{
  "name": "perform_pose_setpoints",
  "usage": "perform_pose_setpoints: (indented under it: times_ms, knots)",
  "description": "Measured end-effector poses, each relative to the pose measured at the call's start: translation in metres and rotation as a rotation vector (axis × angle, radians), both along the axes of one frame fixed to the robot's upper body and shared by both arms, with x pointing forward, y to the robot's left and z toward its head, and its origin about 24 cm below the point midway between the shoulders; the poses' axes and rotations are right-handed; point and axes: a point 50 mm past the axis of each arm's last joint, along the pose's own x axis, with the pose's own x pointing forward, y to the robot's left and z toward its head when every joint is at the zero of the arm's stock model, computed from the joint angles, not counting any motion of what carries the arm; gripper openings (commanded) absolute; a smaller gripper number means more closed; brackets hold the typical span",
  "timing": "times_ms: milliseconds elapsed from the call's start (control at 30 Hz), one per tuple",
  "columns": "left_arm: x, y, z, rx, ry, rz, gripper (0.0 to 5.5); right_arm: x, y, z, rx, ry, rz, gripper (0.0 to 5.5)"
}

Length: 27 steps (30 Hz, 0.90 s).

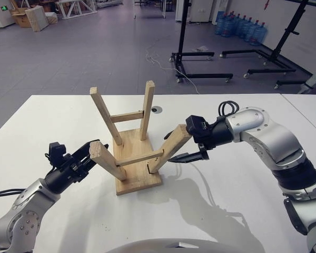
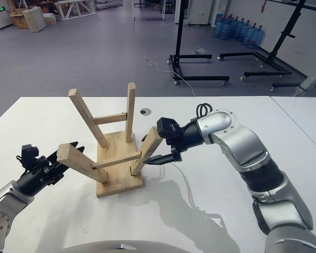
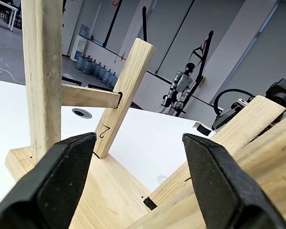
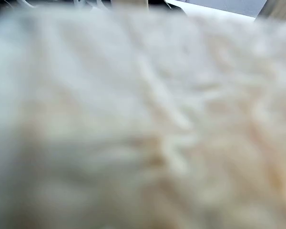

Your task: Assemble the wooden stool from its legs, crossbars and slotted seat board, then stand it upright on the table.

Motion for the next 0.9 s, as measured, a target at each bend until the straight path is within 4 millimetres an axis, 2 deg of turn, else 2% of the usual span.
perform_pose_setpoints:
  times_ms: [167, 233, 300, 433, 567, 700, 800, 867, 900]
  knots:
    - [0.000, 0.001, 0.000, -0.005, 0.003, 0.005, 3.31, 0.002, -0.025, 0.010, 0.145, 0.017, -0.143, 3.98]
    - [0.000, -0.003, -0.002, -0.046, 0.005, -0.004, 3.31, 0.001, -0.040, 0.030, 0.283, -0.020, -0.206, 3.98]
    - [0.000, -0.009, -0.004, -0.063, 0.009, -0.016, 3.31, -0.003, -0.051, 0.037, 0.388, -0.006, -0.231, 3.98]
    - [-0.003, -0.019, -0.005, -0.082, 0.028, 0.001, 3.31, -0.011, -0.054, 0.051, 0.569, 0.006, -0.264, 3.98]
    - [-0.027, -0.033, -0.019, -0.090, 0.109, 0.026, 3.31, -0.018, -0.050, 0.057, 0.655, 0.055, -0.253, 3.98]
    - [-0.040, -0.013, -0.018, 0.009, 0.111, 0.117, 3.31, -0.016, -0.050, 0.056, 0.674, 0.109, -0.265, 3.98]
    - [-0.043, 0.007, -0.009, 0.127, 0.068, 0.171, 3.31, -0.008, -0.054, 0.057, 0.692, 0.130, -0.285, 3.98]
    - [-0.050, 0.010, -0.003, 0.195, 0.056, 0.158, 3.31, -0.006, -0.054, 0.058, 0.694, 0.134, -0.280, 3.98]
    - [-0.056, 0.005, 0.001, 0.220, 0.039, 0.118, 3.31, -0.004, -0.055, 0.059, 0.695, 0.139, -0.281, 3.98]
